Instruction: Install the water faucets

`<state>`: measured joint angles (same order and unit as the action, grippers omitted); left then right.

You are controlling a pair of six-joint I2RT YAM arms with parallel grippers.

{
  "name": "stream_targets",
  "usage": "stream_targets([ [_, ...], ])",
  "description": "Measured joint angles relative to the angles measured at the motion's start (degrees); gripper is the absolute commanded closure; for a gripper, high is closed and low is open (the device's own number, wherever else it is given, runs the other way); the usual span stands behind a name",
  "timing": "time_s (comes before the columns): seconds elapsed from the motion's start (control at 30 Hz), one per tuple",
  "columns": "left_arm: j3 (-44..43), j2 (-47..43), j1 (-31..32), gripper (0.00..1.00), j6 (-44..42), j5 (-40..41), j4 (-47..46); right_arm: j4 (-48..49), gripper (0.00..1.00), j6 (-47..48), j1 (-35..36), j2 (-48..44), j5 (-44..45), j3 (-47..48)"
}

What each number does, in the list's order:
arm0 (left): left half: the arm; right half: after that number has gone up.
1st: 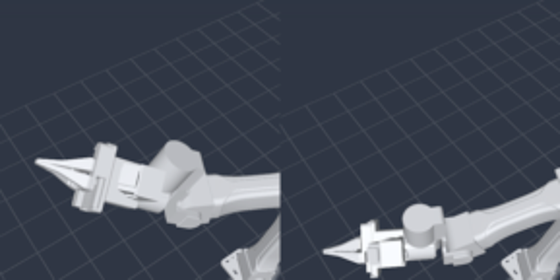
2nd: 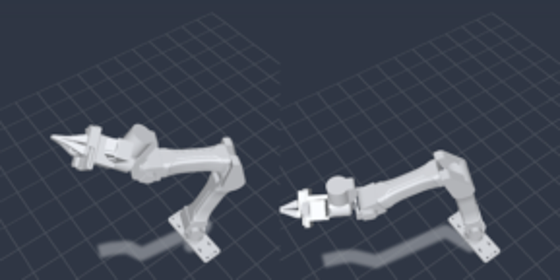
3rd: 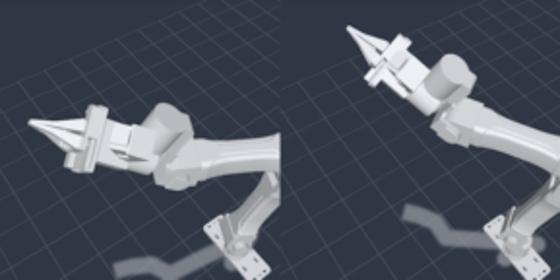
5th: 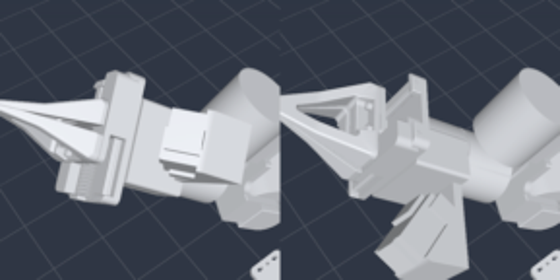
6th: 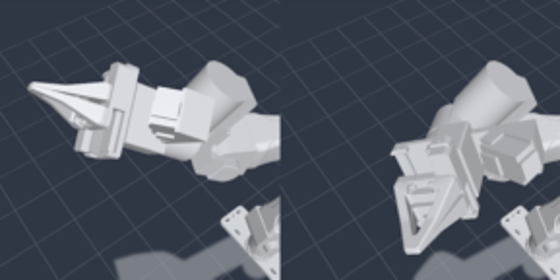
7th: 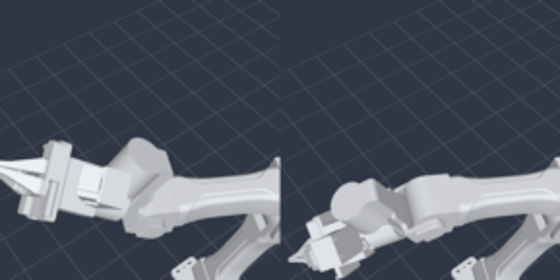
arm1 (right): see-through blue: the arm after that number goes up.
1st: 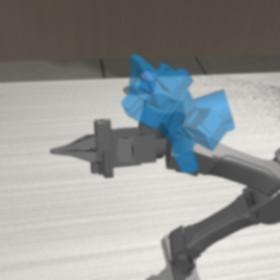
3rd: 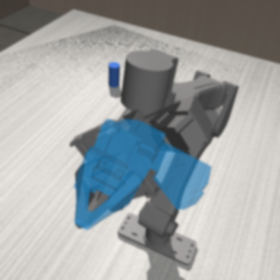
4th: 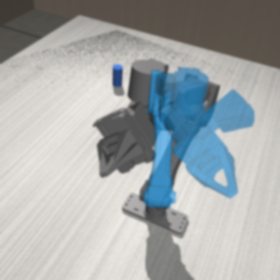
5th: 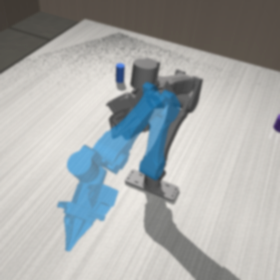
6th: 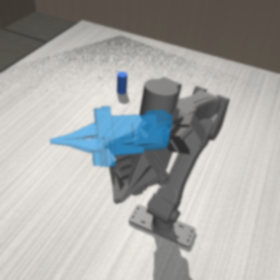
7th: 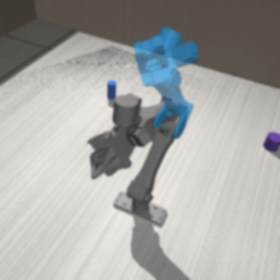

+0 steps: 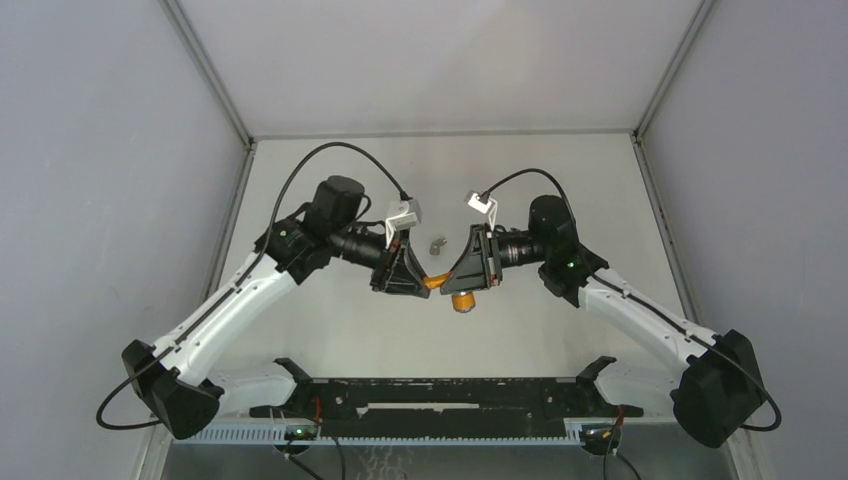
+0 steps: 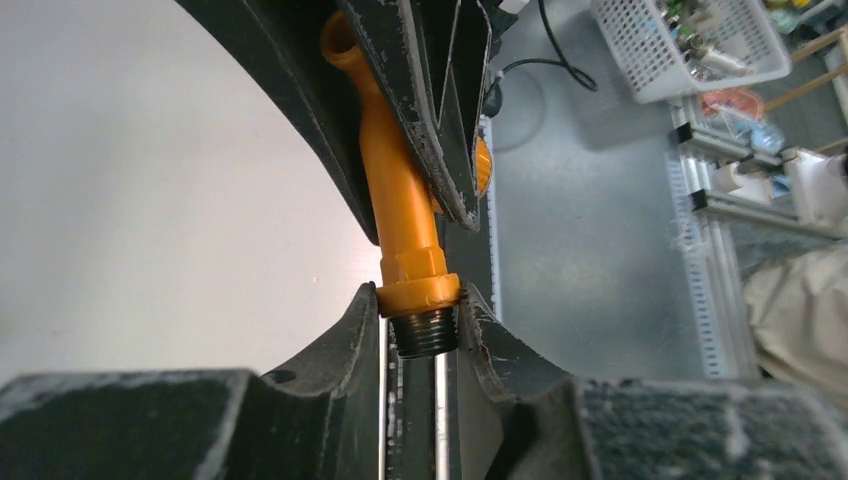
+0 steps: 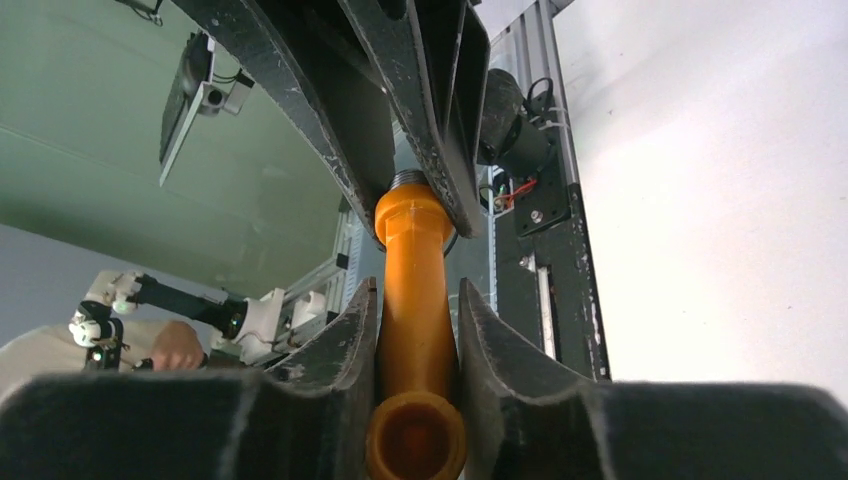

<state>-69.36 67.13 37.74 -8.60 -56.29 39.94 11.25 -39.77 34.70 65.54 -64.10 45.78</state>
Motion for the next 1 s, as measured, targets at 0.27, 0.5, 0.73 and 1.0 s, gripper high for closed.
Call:
stream_targets([
  [0.27, 0.0, 0.5, -0.2, 0.15, 3.2, 5.3, -0.8, -2.0, 1.0, -1.2, -2.8, -0.4, 4.8, -0.3],
  [0.5, 1.2, 0.3, -1.1, 0.0, 13.3, 26.3, -7.7, -18.6, 1.0, -2.1, -25.5, -9.0, 23.2, -5.9],
  [0.73, -5.2, 18.0, -3.9, 0.06, 26.8, 41.6, -9.4, -33.5, 1.0, -0.6, -34.1, -14.6, 40.6, -6.3],
  [1.0, -17.6, 38.6, -2.8, 0.14, 27.3, 47.9, -1.6, -38.4, 1.0, 0.5, -34.1, -16.0, 45.4, -6.3],
])
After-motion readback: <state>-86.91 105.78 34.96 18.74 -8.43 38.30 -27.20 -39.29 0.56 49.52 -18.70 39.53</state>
